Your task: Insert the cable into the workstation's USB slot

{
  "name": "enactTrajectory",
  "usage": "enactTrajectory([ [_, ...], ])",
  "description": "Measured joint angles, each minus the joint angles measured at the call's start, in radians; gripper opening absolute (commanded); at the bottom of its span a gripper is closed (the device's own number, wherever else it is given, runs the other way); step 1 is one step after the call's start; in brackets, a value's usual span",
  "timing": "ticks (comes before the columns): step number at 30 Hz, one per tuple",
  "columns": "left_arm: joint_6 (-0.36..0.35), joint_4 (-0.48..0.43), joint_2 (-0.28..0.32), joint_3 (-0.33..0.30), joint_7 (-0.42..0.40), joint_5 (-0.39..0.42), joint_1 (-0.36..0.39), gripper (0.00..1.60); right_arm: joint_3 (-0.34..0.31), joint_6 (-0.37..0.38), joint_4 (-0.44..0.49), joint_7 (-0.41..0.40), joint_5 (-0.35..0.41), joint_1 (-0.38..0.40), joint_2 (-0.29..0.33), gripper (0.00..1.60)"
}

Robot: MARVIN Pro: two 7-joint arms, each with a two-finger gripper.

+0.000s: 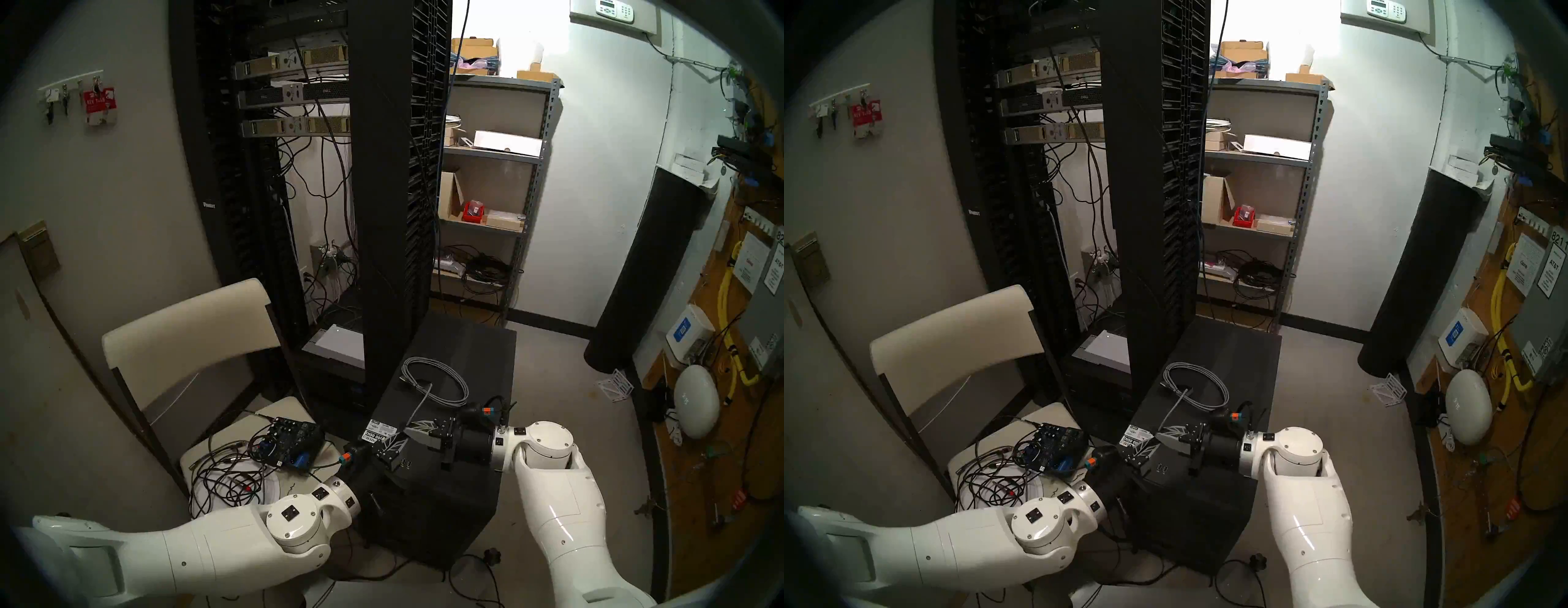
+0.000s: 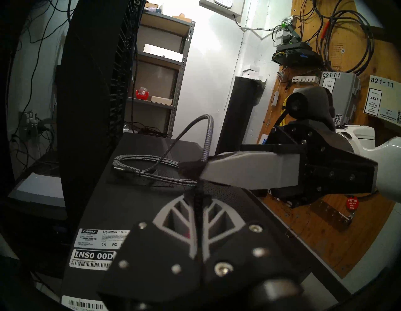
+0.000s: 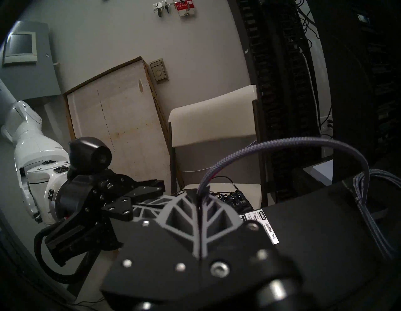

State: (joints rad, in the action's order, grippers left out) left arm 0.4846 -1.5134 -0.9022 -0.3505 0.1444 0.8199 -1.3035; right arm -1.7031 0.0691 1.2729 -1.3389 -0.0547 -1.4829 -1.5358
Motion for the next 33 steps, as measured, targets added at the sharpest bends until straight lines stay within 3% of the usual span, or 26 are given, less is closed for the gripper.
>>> enactTrajectory([
  [3, 0.003, 0.0, -0.003, 0.001, 0.018, -0.014, -0.003, 0.94, -0.001, -0.005, 0.011, 0.017, -0.011, -0.006, -0.001, 0.0],
  [11, 0.012, 0.009, -0.011, 0.001, 0.055, -0.047, -0.011, 1.02, 0.0, -0.005, 0.047, 0.06, -0.062, -0.029, -0.002, 0.0],
  [16, 0.014, 0.006, -0.009, 0.0, 0.069, -0.055, -0.014, 0.97, -0.001, -0.005, 0.057, 0.072, -0.077, -0.039, -0.005, 0.0],
  [19, 0.013, -0.004, -0.001, 0.0, 0.078, -0.062, -0.015, 0.77, -0.001, -0.005, 0.064, 0.077, -0.079, -0.042, -0.008, 0.0],
  [33, -0.002, -0.049, 0.058, 0.013, 0.085, -0.082, -0.027, 0.83, 0.009, -0.011, 0.086, 0.116, -0.091, -0.049, -0.023, 0.0],
])
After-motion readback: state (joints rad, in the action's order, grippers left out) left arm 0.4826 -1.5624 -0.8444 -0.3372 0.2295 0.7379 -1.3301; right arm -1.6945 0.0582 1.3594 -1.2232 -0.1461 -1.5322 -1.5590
